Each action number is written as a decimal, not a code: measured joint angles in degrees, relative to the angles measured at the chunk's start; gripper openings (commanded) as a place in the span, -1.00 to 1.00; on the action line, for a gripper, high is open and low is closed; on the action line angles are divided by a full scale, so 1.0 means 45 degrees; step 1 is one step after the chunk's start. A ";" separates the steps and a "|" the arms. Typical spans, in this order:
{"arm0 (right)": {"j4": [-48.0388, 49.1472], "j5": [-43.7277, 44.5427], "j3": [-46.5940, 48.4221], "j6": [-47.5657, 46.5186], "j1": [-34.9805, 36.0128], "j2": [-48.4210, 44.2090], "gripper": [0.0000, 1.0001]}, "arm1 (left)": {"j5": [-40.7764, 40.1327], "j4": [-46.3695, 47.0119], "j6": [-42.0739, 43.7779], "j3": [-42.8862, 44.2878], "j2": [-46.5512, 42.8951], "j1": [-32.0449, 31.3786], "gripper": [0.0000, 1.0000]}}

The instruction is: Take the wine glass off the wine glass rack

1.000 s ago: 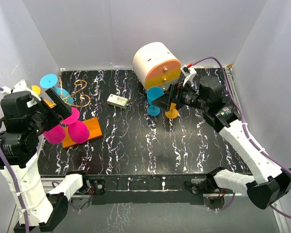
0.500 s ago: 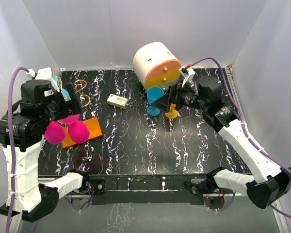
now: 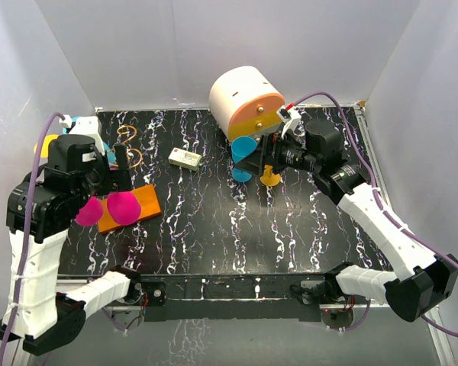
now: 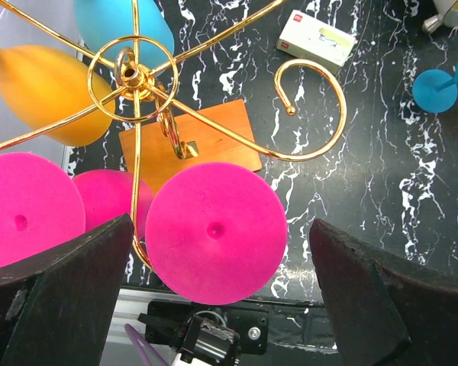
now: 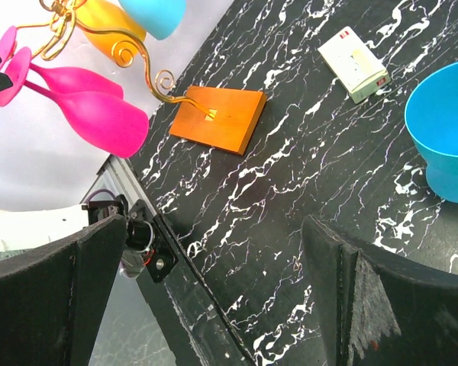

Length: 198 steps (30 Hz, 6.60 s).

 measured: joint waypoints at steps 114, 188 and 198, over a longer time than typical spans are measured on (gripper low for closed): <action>0.4799 -0.1787 -0.3337 0.5479 0.1423 -0.0126 0.95 | 0.4789 0.4401 -0.5498 -0.1637 -0.1637 -0.0291 -0.01; 0.0204 2.1988 0.2443 -0.7805 0.2817 -0.0418 -1.00 | 0.5498 0.7150 -1.1123 -0.5736 -0.5149 -0.0306 0.97; -0.5974 1.6670 0.5863 -0.4313 0.0277 0.2317 -1.00 | 0.5406 0.6727 -1.1084 -0.5712 -0.5149 -0.0306 0.97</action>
